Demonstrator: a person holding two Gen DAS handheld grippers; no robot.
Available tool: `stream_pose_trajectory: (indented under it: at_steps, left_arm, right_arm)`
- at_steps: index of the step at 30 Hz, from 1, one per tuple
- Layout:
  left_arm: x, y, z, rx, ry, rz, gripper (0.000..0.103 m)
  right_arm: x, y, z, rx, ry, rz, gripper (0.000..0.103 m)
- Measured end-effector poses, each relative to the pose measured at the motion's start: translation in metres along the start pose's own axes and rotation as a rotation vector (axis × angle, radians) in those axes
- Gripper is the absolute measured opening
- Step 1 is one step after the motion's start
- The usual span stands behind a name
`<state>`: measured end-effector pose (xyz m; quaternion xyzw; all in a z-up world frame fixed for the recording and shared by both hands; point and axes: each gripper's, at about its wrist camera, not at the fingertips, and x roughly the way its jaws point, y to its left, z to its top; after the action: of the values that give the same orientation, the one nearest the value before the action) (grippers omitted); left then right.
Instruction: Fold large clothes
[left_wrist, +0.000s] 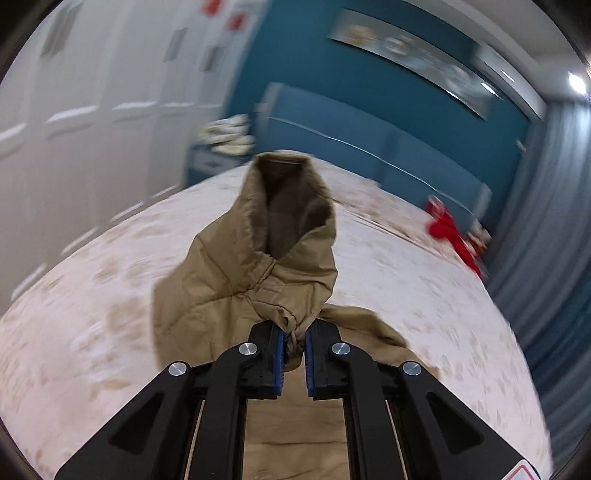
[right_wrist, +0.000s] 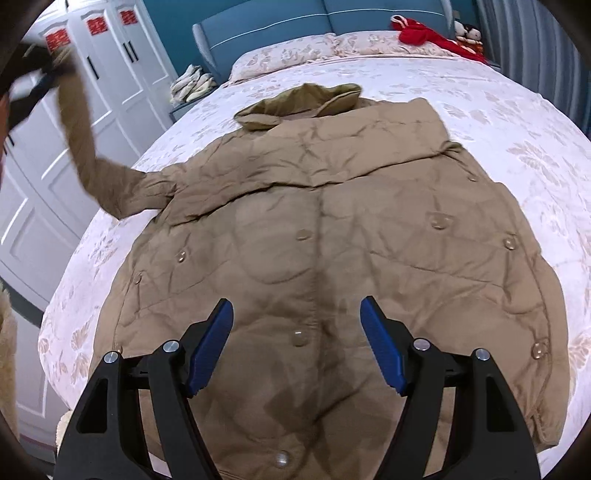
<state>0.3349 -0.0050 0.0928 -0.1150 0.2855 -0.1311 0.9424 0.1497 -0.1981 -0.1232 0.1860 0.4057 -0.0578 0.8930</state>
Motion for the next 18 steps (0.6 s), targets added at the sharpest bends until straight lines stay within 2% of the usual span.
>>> stream_pose_trajectory:
  at_steps: [1, 6, 11, 12, 14, 16, 17, 18]
  left_arm:
    - [0.013, -0.03, -0.006, 0.047, 0.021, -0.024, 0.005]
    - [0.067, -0.116, -0.044, 0.158, 0.138, -0.098, 0.005]
    - [0.105, -0.164, -0.089, 0.243, 0.258, -0.117, 0.005]
    - [0.113, -0.165, -0.101, 0.252, 0.304, -0.128, 0.008]
    - [0.127, -0.159, -0.124, 0.221, 0.451, -0.16, 0.015]
    - [0.124, -0.143, -0.138, 0.166, 0.533, -0.197, 0.024]
    - [0.112, -0.126, -0.145, 0.123, 0.543, -0.213, 0.032]
    - [0.1, -0.108, -0.15, 0.091, 0.536, -0.207, 0.052]
  right_arm:
    - [-0.002, -0.007, 0.001, 0.012, -0.006, -0.001, 0.069]
    - [-0.007, -0.034, 0.003, 0.052, -0.015, -0.006, 0.069]
    - [-0.007, -0.07, -0.002, 0.112, -0.005, -0.034, 0.069]
    - [-0.007, -0.075, -0.003, 0.118, -0.005, -0.038, 0.069]
    - [-0.007, -0.088, -0.003, 0.136, -0.001, -0.056, 0.069]
    - [-0.01, -0.1, 0.0, 0.15, -0.003, -0.071, 0.069]
    - [-0.013, -0.106, 0.004, 0.151, -0.009, -0.082, 0.069]
    - [-0.014, -0.112, 0.008, 0.152, -0.013, -0.095, 0.069]
